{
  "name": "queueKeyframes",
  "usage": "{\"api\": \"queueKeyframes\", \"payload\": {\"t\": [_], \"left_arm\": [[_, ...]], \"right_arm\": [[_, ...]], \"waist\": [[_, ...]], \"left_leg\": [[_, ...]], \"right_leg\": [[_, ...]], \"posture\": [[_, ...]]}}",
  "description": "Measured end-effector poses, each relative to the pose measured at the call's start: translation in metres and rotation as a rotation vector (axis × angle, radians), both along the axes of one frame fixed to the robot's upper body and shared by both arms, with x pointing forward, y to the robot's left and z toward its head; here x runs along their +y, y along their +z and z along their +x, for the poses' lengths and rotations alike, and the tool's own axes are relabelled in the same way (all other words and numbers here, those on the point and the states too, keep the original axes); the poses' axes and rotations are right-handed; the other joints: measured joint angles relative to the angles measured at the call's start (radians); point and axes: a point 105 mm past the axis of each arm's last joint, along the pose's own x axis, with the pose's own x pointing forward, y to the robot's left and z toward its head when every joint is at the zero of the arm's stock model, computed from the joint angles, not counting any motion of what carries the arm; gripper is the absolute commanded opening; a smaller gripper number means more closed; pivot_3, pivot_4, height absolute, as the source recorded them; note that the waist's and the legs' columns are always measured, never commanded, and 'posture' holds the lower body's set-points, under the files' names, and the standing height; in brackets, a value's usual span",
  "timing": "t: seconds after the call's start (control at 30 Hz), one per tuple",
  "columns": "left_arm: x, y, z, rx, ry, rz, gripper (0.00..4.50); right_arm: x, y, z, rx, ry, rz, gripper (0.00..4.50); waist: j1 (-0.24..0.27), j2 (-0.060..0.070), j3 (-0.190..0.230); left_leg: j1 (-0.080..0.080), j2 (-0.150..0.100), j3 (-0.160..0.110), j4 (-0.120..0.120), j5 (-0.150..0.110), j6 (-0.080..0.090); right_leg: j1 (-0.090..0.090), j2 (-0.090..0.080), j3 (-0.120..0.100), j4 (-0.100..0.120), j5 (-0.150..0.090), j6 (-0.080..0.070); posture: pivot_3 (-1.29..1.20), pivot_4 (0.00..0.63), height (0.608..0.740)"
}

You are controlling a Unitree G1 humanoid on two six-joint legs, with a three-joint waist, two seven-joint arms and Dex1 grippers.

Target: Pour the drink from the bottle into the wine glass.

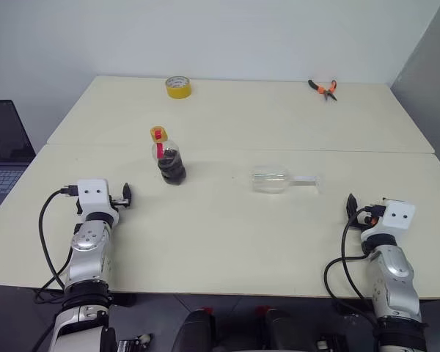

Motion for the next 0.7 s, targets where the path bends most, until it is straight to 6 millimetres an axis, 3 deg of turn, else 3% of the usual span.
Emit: {"api": "queueKeyframes", "payload": {"t": [0.33, 0.5, 0.7], "left_arm": [[-0.007, 0.001, -0.002, 0.009, -0.046, 0.018, 4.48], [-0.022, 0.007, -0.012, -0.013, -0.163, 0.026, 4.48], [-0.043, 0.019, -0.024, -0.039, -0.313, -0.007, 4.48]], "right_arm": [[0.009, 0.004, -0.001, -0.02, 0.055, 0.011, 4.5], [0.047, 0.023, -0.012, -0.053, 0.267, -0.043, 4.5], [0.104, 0.042, -0.04, -0.052, 0.602, -0.134, 4.5]], "waist": [[-0.001, 0.0, 0.0], [-0.002, 0.0, 0.0], [-0.002, 0.0, 0.0]], "left_leg": [[0.0, 0.0, 0.001, 0.0, 0.0, 0.0], [-0.002, 0.001, 0.001, 0.0, 0.0, 0.0], [-0.001, 0.001, 0.001, 0.0, 0.0, 0.0]], "right_leg": [[-0.001, 0.001, 0.002, 0.001, 0.0, 0.0], [-0.003, 0.001, 0.002, 0.001, 0.0, 0.0], [-0.002, 0.001, 0.002, 0.001, 0.0, 0.0]], "posture": [[0.0, 0.15, 0.74], [0.0, 0.15, 0.74], [0.0, 0.15, 0.74]]}}
